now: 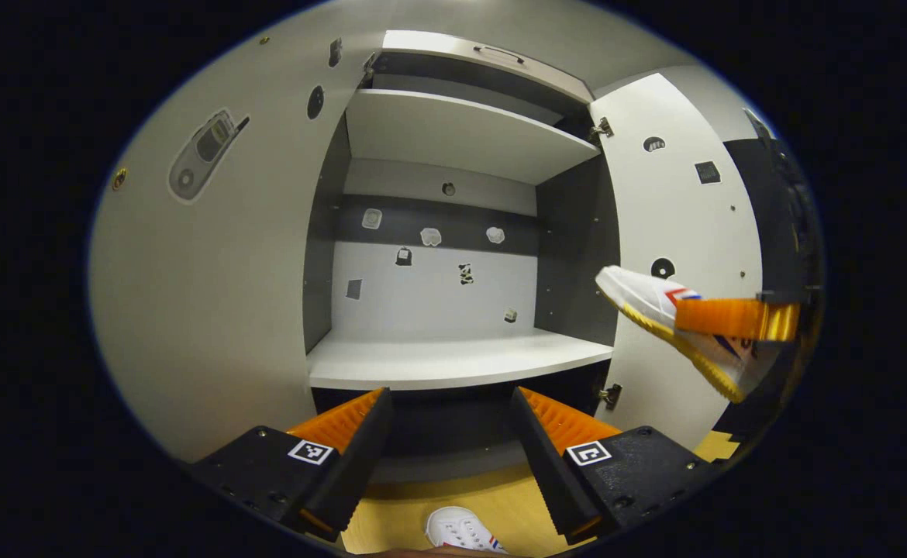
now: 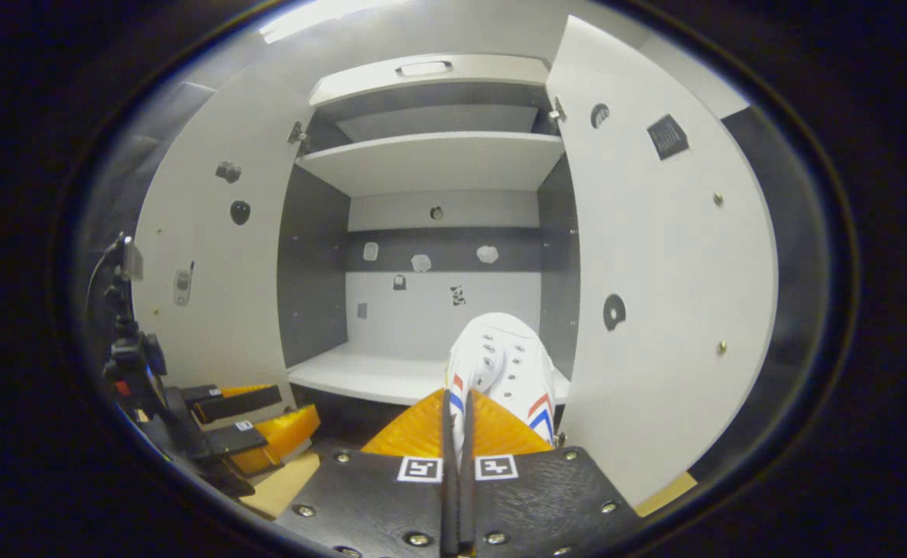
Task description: Grab one shoe with the right hand and put it into the shoe cabinet, grab the other shoe with the left hand and put it into the shoe cabinet; then close the right door with the right hand and the left door with the left hand.
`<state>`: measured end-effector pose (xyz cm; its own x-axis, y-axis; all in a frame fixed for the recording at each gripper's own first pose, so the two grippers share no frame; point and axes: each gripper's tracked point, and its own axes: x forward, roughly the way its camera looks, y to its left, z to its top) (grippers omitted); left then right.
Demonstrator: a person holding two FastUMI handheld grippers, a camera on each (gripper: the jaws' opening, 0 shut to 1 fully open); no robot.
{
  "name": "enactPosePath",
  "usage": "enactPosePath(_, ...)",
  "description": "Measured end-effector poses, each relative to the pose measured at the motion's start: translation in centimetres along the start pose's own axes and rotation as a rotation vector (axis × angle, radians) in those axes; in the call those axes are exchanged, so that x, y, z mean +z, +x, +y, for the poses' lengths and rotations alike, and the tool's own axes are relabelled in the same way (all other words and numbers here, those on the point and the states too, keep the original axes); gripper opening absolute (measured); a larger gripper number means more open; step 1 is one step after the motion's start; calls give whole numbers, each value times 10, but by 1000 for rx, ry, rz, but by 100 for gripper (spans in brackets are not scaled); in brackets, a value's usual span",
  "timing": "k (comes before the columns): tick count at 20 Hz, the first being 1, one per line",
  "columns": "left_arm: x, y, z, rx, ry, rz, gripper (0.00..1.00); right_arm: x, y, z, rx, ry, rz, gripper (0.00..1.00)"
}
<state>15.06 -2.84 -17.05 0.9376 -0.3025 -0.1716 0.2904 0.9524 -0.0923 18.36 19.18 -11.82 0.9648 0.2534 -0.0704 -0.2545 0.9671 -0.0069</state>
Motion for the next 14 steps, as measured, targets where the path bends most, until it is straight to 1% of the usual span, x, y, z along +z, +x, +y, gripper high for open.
enactPosePath(3,-1,-1,-6,-29,-4,8,94,40,26,6,-10,-18,-45,1)
enactPosePath(5,-1,0,-8,-31,-1,7,94,58,48,10,-17,-22,-49,1)
enactPosePath(7,-3,-1,-11,-39,-1,12,94,70,75,13,-5,-22,-40,1)
enactPosePath(11,-6,-6,-22,-66,-16,28,94,71,136,10,-2,-83,-9,1)
enactPosePath(14,-9,-8,-30,-98,-4,44,94,60,182,12,16,-68,25,1)
